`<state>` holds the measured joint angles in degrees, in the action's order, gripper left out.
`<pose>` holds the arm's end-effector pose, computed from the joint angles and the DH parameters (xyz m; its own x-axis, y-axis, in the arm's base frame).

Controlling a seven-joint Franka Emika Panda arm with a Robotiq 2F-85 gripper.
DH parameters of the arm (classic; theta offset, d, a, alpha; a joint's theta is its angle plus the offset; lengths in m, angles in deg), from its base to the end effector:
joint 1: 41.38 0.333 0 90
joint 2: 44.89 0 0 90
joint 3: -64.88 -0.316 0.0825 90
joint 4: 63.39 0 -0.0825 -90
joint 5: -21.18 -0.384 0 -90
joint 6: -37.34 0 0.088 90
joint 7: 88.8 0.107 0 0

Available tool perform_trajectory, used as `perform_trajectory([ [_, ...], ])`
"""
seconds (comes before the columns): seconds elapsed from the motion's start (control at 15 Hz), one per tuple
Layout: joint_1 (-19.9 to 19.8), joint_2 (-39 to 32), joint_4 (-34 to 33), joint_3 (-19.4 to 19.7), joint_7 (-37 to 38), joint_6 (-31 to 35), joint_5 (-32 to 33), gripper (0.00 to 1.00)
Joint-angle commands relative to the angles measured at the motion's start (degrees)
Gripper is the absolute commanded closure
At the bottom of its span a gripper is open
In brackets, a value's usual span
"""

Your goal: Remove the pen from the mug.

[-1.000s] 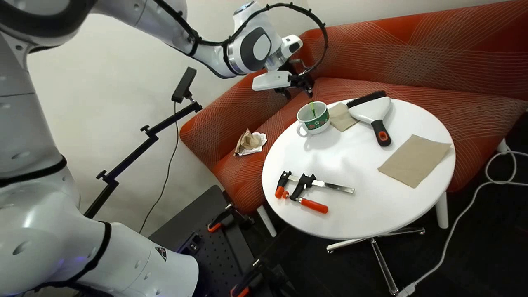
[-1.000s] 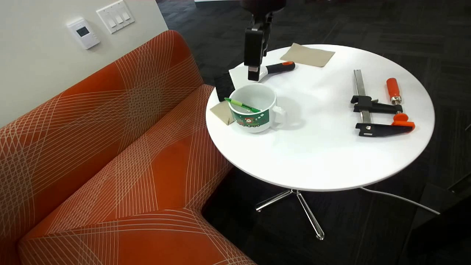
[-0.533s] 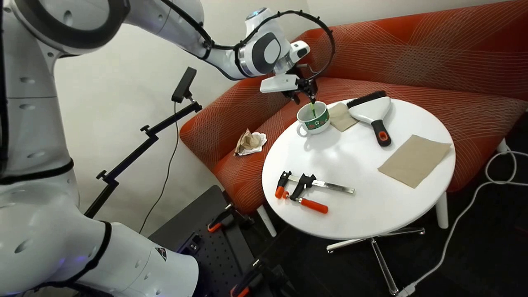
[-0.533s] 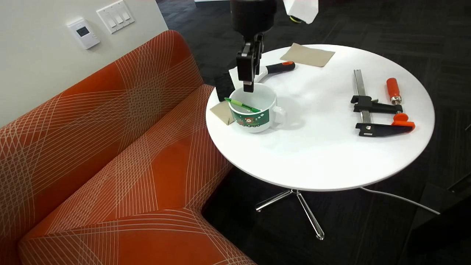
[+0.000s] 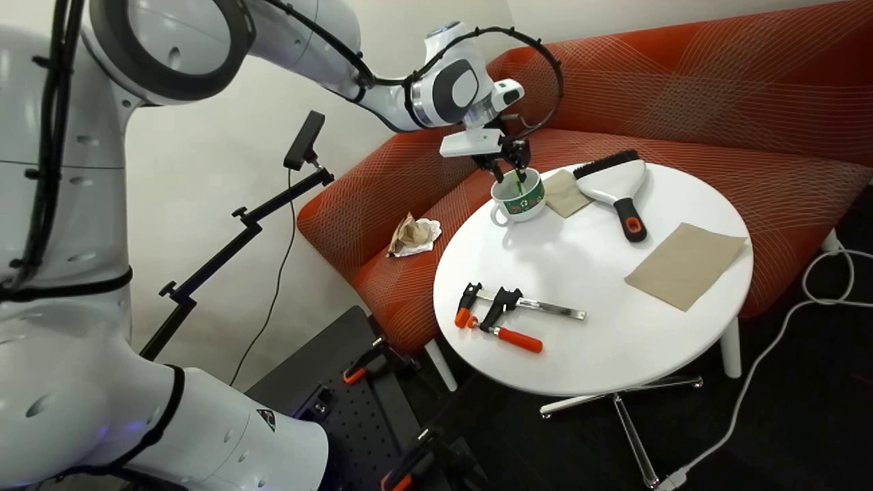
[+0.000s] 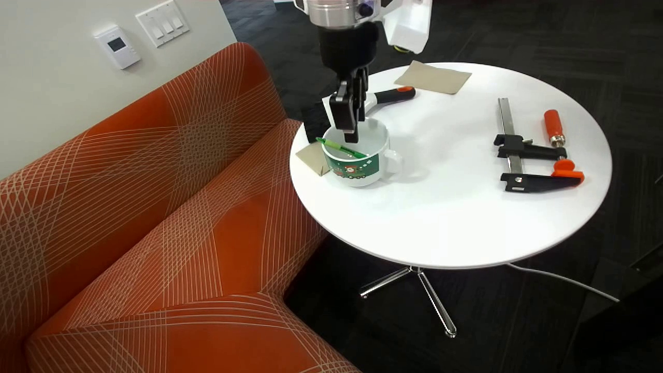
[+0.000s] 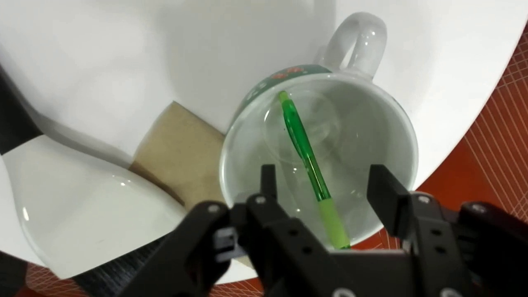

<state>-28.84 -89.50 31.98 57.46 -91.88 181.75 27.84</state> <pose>0.6493 0.2264 0.1628 0.8959 0.4356 0.0868 0.4381 -0.8989 -0.0108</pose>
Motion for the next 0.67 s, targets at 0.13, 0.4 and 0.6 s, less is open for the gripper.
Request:
perform_trajectory([
  [0.13, 0.51, -3.99, -6.05, 0.22, -1.35, -3.17, 0.32, 0.42],
  [0.4, 0.23, -6.0, -8.02, -0.24, -2.35, -2.73, 0.09, 0.4],
  [0.6, 0.14, -7.42, -9.41, -0.47, -3.31, -2.71, 0.02, 0.4],
])
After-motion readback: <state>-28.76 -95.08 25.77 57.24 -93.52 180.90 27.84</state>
